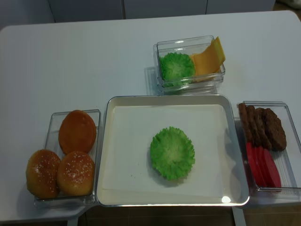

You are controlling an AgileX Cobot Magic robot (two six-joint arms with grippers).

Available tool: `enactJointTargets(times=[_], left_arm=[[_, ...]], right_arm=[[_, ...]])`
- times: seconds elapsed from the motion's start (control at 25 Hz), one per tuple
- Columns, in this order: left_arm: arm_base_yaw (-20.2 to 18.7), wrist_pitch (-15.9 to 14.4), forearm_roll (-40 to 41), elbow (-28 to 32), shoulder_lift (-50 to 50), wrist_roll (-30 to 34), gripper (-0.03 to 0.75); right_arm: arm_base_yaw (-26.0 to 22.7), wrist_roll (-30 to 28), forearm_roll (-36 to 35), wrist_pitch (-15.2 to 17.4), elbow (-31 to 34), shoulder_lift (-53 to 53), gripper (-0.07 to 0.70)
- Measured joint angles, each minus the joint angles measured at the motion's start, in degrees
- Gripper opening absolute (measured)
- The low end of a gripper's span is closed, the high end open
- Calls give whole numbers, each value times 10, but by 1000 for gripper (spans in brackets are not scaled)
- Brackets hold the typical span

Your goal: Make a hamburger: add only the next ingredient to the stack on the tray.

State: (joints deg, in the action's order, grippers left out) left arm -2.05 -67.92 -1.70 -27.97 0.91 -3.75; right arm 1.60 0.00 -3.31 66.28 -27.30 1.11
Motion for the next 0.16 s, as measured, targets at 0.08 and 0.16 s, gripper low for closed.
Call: enactJointTargets(times=[0.08, 0.16], left_arm=[[0, 0, 0, 0, 0, 0, 422], [0, 0, 0, 0, 0, 0, 422]], right_arm=[[0, 0, 0, 0, 0, 0, 405], [0, 0, 0, 0, 0, 0, 405]])
